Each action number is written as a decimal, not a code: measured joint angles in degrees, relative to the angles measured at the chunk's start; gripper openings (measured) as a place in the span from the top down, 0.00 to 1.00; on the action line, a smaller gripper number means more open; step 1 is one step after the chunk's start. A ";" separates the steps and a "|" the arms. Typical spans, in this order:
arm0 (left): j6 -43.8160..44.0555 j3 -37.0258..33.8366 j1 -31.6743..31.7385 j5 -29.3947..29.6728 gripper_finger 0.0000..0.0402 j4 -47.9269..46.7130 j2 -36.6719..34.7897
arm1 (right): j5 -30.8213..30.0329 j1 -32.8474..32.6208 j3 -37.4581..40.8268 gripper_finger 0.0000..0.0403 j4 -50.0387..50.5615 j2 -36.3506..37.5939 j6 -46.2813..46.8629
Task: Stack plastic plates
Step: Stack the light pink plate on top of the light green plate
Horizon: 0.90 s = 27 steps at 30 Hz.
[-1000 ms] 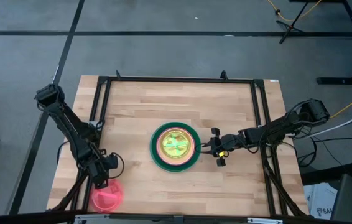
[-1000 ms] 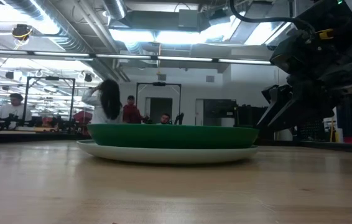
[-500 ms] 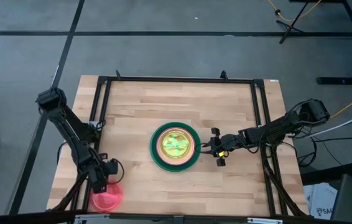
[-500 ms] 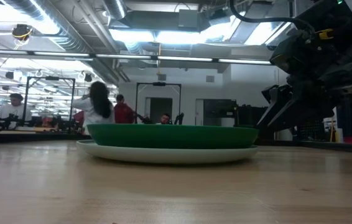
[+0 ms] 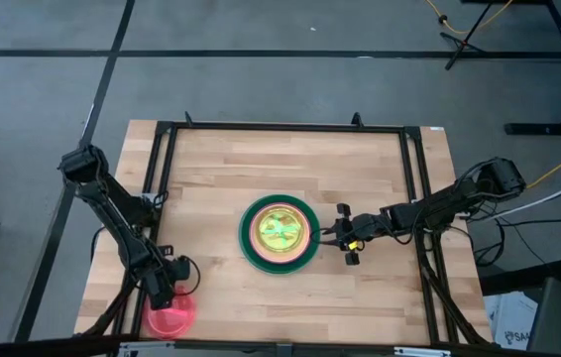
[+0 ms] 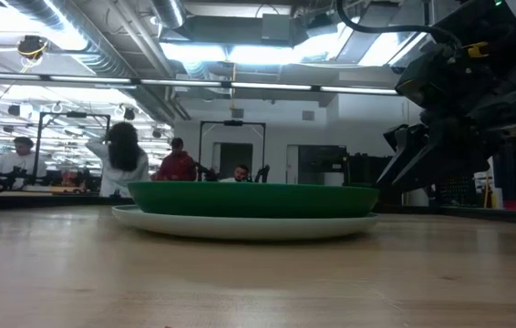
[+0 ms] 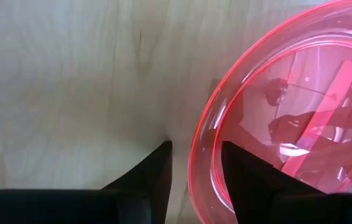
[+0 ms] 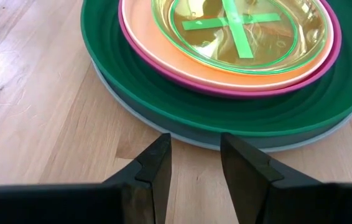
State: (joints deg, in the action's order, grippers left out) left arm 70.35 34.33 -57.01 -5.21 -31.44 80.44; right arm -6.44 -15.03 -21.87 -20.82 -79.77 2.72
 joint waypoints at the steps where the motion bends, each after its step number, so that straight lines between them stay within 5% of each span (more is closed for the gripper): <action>1: -0.06 0.00 0.00 0.04 0.67 -0.06 0.00 | 0.00 0.00 0.00 0.67 0.00 0.00 0.00; 16: -0.46 -0.13 0.00 0.37 0.98 -1.07 0.07 | -0.55 0.00 0.00 0.67 -0.03 0.00 -0.23; 27: 1.44 -0.26 1.07 1.24 0.99 -2.97 -2.05 | -0.64 0.04 0.00 0.67 -0.28 0.00 -0.40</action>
State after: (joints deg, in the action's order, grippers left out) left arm 71.79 34.06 -55.95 -3.97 -34.41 78.39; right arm -7.08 -14.99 -21.87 -21.10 -79.77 2.32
